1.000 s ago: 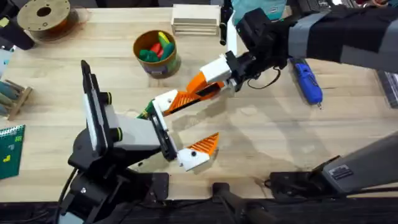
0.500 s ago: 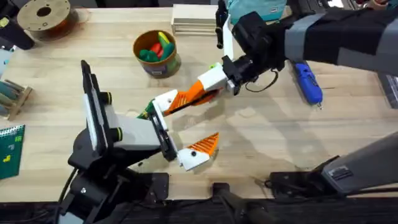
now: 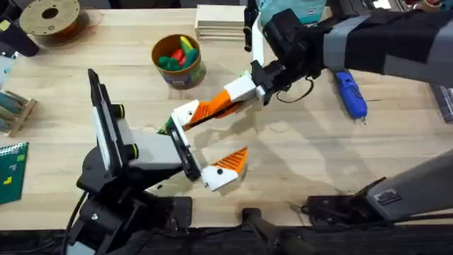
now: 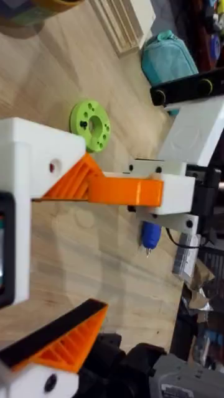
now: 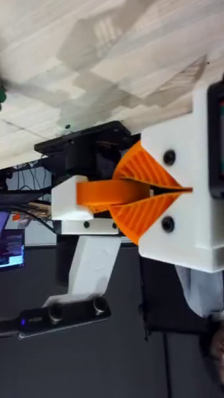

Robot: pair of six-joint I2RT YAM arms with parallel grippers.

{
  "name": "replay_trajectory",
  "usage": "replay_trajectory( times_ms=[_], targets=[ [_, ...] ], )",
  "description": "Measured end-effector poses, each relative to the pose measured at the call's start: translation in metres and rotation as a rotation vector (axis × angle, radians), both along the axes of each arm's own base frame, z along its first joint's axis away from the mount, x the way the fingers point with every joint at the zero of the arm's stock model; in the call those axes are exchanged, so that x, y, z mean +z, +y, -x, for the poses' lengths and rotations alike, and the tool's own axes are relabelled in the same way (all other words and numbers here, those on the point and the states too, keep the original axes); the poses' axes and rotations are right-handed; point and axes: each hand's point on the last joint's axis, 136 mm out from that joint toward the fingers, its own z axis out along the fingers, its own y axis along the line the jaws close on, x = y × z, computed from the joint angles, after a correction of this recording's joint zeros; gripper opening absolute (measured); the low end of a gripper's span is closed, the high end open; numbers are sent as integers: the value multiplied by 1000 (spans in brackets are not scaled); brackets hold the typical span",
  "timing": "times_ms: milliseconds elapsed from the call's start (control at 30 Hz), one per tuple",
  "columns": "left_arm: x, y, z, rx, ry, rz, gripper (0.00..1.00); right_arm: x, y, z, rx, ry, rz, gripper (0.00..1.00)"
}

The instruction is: Pick up the gripper from the table and insert it into the empty holder that is missing its gripper. Then pick up a screw, insert it into the mounting hole, and use the screwdriver to tighten it. Finally, clean up the table by picking up the vegetable and placing it into the bucket.

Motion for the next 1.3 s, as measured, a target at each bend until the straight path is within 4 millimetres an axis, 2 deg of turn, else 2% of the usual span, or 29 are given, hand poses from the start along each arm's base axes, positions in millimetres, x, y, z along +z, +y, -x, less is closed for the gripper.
replay_trajectory(
  times_ms=[667,1167,1300],
  targets=[
    [1,5,-8,48,-13,-3,987,5,14,-11,-24,13,7,22],
    [1,5,-8,48,-16,-6,987,5,14,-12,-30,36,16,23],
    [1,5,-8,48,-18,-7,987,5,13,-12,-30,38,15,51]
  ],
)
